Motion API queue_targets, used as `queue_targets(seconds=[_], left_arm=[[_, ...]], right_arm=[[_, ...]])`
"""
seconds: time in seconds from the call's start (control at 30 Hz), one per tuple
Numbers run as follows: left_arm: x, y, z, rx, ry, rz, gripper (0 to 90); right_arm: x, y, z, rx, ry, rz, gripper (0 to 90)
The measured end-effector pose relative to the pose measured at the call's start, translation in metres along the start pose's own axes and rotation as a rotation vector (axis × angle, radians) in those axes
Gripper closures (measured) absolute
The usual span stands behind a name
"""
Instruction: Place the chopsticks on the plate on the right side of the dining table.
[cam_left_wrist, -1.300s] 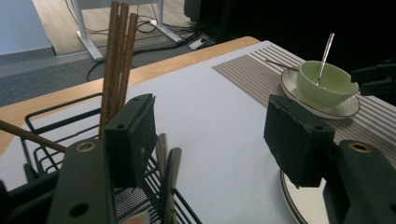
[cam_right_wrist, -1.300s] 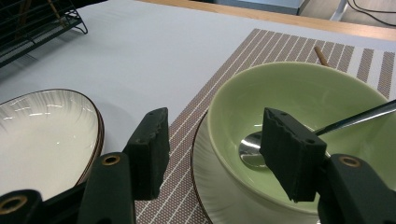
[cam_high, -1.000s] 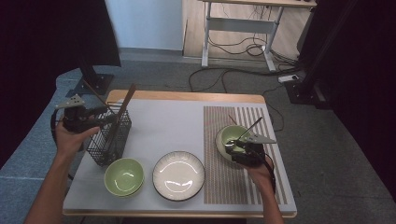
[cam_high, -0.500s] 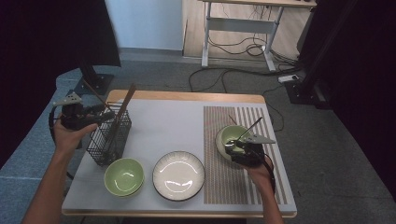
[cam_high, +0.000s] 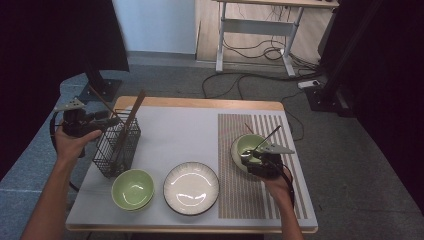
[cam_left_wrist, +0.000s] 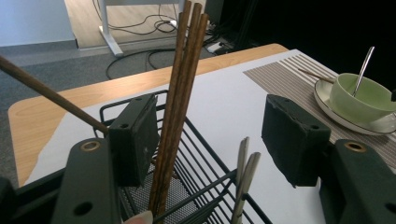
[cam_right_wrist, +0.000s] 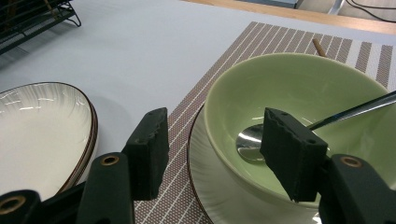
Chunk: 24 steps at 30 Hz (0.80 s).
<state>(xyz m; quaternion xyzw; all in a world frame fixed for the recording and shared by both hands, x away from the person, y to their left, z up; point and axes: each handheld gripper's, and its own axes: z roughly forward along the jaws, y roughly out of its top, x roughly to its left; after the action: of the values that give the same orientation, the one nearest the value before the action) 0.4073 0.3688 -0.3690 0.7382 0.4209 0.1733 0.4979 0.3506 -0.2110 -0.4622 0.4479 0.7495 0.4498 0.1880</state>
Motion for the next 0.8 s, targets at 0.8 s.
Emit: queue_targets(seconds=[0.8], left_arm=[[0.022, -0.002, 0.009, 0.019, 0.033, -0.029, 37.4]], right_arm=[[0.000, -0.003, -0.003, 0.001, -0.010, 0.000, 41.8]])
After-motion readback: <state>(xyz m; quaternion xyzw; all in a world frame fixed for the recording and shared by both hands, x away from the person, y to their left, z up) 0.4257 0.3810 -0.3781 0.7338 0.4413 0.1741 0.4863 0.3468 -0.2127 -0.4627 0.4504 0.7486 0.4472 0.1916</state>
